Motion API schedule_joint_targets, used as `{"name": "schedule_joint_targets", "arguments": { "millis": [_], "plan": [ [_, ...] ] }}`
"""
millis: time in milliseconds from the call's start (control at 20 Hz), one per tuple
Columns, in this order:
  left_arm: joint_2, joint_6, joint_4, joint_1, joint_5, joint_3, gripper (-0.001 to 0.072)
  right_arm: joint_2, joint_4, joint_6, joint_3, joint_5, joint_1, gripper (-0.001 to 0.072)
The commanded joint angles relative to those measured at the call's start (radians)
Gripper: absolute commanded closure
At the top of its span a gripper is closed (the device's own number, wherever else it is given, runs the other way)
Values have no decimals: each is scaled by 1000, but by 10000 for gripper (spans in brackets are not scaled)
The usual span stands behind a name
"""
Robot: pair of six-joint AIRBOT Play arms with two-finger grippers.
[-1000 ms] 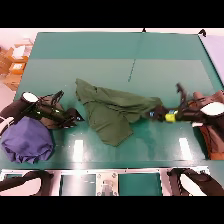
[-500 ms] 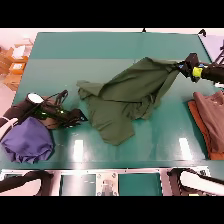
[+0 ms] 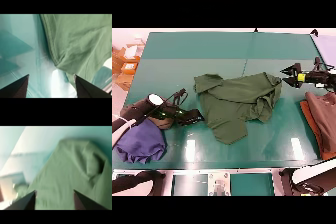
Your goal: Fold the shirts.
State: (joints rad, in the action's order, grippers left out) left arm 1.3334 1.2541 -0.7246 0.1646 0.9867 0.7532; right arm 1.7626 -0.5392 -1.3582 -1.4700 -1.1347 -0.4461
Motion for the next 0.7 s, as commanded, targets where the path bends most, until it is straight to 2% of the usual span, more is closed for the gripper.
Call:
{"name": "schedule_joint_targets", "arguments": {
  "millis": [0,150,300,400,450,500,550,650],
  "plan": [
    [0,1,5,4,-42,0,63,-51,-35,51,-15,-225,-68,373],
    [1,1,14,28,-63,0,62,-200,-173,54,187,-235,-75,372],
    [18,1,14,125,-127,0,62,-374,-186,55,504,-176,-75,371],
    [40,1,14,184,-180,0,63,-478,-183,86,681,-125,-75,325],
    [55,1,14,204,-197,0,137,-521,-183,99,749,-121,-75,265],
    [68,1,14,215,-214,0,250,-555,-183,104,801,-121,-74,181],
    [78,2,15,214,-232,0,312,-581,-183,111,848,-121,-73,160],
    [80,-3,12,194,-261,9,667,-597,-183,129,913,-118,-73,161]
  ]
}}
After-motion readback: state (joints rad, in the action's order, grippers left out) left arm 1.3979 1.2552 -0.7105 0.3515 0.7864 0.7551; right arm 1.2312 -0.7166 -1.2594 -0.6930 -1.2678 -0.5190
